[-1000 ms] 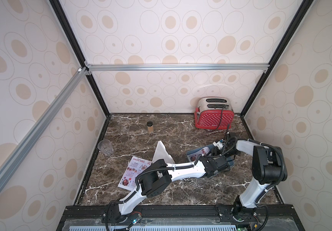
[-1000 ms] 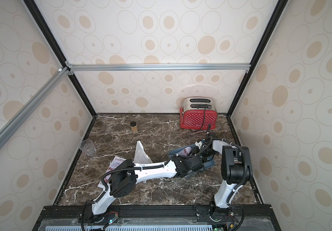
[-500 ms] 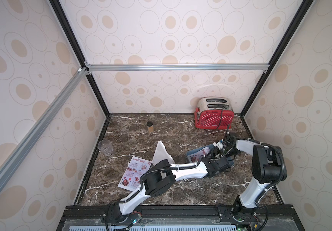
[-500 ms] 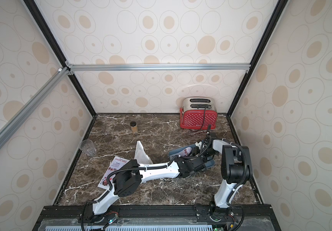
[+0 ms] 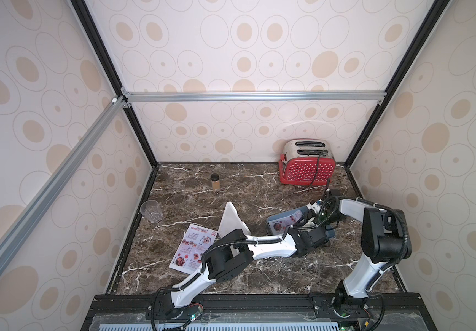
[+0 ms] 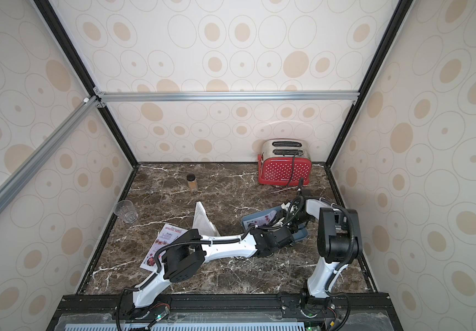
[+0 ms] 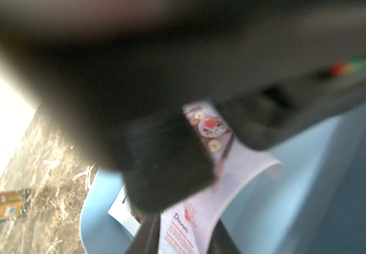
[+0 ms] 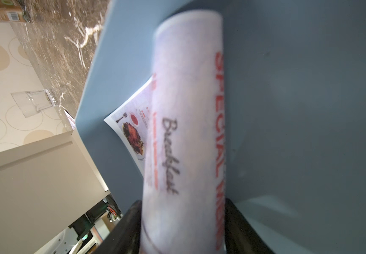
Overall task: Replace the menus in the menu holders
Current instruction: Pick up the menu from the storage box.
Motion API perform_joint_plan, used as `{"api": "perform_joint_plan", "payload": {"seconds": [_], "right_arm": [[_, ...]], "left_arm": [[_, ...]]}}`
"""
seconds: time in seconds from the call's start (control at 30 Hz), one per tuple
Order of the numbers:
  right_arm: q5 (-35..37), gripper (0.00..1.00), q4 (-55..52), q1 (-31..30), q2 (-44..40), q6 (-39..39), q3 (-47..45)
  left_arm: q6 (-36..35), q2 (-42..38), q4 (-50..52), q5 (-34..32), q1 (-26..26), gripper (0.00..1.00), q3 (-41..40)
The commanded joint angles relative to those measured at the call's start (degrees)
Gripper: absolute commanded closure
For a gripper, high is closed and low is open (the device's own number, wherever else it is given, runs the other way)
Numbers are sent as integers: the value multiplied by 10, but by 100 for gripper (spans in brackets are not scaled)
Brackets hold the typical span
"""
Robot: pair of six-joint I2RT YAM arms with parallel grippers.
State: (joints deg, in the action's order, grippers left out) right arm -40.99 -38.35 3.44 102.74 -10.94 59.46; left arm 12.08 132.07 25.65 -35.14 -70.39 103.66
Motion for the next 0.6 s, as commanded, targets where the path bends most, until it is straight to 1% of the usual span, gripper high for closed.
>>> {"api": "perform_joint_plan", "payload": {"seconds": [0.0, 0.07, 0.13, 0.17, 0.23, 0.37, 0.47, 0.57], "right_arm": [[-43, 42, -14, 12, -18, -22, 21], [-47, 41, 7, 22, -47, -52, 17], [-52, 40, 24, 36, -75, -87, 15], [-53, 39, 31, 42, -88, -103, 15], [-41, 35, 39, 49, -109, -142, 12], [-12, 19, 83, 51, -161, -222, -30], [-10, 14, 133, 51, -190, -287, -78], [1, 12, 137, 50, -184, -304, -91]], "left_arm": [[-13, -9, 16, -18, 0, 79, -29], [-19, -24, -9, -29, 1, 89, -47], [-28, -35, -31, -40, 1, 96, -64], [-28, -39, -36, -47, 1, 98, -66], [-30, -42, -41, -56, 1, 99, -67], [-34, -51, -56, -56, 2, 100, -70], [-34, -53, -62, -52, 2, 100, -71], [-35, -56, -67, -51, 2, 100, -74]]}}
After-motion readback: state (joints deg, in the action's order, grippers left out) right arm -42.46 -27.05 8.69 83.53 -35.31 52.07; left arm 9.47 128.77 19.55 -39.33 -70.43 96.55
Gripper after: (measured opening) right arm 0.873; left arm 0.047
